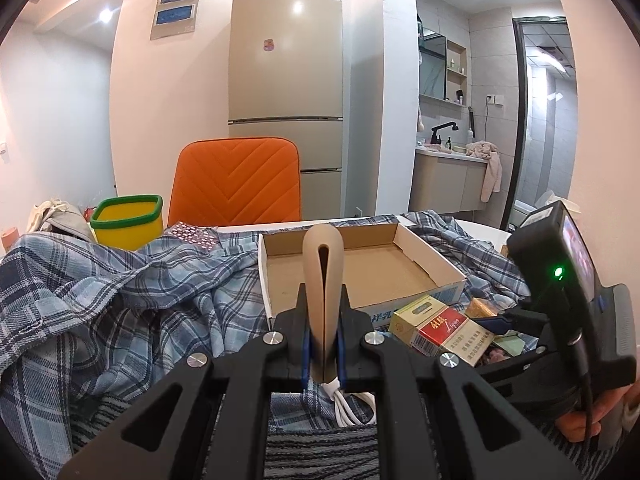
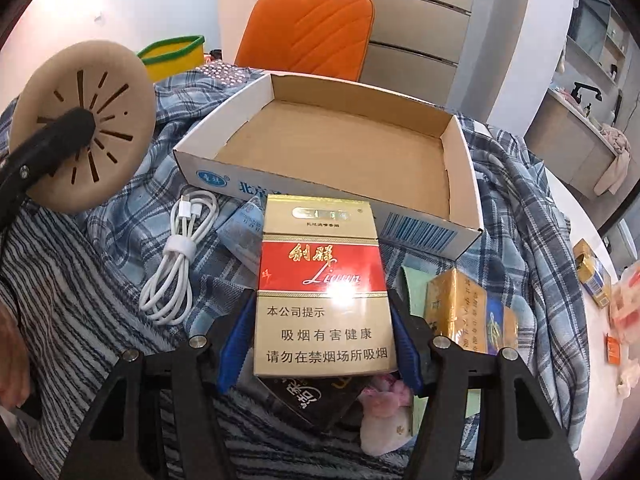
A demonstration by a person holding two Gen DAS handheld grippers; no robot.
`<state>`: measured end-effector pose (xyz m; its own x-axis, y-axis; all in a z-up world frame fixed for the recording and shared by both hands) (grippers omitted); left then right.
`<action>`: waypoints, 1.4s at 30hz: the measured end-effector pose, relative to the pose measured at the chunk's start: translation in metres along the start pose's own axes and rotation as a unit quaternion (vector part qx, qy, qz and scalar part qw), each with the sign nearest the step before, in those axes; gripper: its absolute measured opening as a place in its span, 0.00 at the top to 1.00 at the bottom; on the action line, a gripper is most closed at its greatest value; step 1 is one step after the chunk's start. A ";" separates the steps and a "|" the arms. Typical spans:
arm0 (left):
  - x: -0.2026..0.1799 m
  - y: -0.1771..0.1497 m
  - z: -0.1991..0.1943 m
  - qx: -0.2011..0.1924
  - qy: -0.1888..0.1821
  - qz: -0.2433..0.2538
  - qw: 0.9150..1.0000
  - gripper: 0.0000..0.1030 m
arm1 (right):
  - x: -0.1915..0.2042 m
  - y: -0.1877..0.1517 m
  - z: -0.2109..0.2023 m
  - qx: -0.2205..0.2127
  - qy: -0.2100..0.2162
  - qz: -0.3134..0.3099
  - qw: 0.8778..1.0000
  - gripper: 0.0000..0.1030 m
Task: Organize soft objects
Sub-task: 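Lift the Liqun pack with the right tool and carry it over the box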
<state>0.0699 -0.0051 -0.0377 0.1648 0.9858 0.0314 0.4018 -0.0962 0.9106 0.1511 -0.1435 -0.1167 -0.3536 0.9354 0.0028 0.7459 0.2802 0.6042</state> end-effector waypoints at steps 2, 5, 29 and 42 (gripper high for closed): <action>0.000 0.000 0.000 0.000 0.000 0.000 1.000 0.92 | -0.004 0.002 -0.001 -0.005 0.011 0.010 1.000 0.37; 0.000 0.000 0.000 0.000 0.000 0.000 1.000 0.92 | -0.010 0.003 -0.005 -0.018 0.021 0.025 0.999 0.37; -0.003 0.006 -0.027 -0.055 0.021 0.005 0.998 0.92 | -0.007 -0.011 -0.105 -0.272 -0.038 0.039 0.961 0.43; 0.009 0.043 -0.048 -0.113 0.041 -0.035 0.992 0.92 | -0.015 0.036 -0.169 -0.396 -0.067 0.025 0.915 0.43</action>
<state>0.0452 0.0067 0.0219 0.0652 0.9978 -0.0097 0.1969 -0.0033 0.9804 0.0880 -0.1834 0.0396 -0.2184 0.9757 -0.0186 0.0968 0.0407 0.9945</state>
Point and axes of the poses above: each gripper's, at about its wrist camera, not at the fingertips, and z roughly the way its jaws point, x to its left, y to its top, the point moved 3 cm from there along z, roughly the way its jaws point, and after that the axes turned 4 degrees about z, right-handed, at the moved point
